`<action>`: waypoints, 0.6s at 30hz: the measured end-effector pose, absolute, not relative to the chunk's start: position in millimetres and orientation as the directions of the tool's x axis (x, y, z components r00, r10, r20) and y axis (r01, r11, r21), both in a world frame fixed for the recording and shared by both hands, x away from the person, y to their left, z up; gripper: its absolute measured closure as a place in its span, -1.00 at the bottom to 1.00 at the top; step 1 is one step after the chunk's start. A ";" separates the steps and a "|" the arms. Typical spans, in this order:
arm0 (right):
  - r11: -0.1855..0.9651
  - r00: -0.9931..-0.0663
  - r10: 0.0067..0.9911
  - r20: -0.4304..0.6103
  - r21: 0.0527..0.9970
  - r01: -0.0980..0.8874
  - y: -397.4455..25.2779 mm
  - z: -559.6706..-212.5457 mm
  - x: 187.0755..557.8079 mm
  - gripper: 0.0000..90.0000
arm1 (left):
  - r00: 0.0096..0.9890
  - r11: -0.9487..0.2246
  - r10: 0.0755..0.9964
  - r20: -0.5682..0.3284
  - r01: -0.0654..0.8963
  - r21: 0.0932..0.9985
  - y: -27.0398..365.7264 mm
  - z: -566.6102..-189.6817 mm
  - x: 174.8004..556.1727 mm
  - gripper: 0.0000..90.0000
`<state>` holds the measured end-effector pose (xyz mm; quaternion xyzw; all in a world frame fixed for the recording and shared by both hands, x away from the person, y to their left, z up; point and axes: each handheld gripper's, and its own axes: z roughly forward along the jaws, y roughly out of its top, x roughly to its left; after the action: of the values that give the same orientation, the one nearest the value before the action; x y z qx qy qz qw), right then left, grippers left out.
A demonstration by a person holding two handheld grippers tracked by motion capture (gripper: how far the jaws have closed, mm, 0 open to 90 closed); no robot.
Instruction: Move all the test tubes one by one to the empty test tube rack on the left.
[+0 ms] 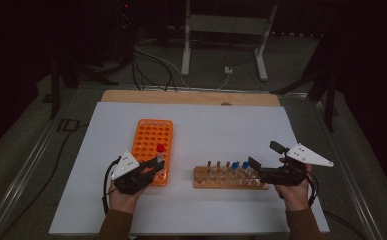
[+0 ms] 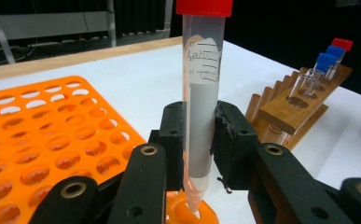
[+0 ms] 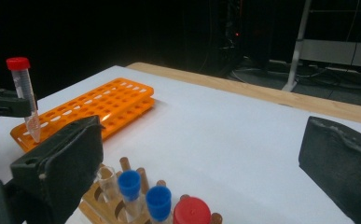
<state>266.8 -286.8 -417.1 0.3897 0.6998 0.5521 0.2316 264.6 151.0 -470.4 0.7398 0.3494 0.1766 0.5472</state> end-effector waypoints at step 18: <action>0.078 -0.579 0.807 0.115 0.951 0.298 -296.7 -428.6 258.0 -1.00 | 0.685 -0.271 0.723 -0.084 0.394 0.878 145.8 -488.9 261.6 0.66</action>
<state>258.0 -296.7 -428.6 0.3963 0.6970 0.5512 0.2309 261.6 145.8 -488.9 0.7790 0.3586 0.1695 0.4856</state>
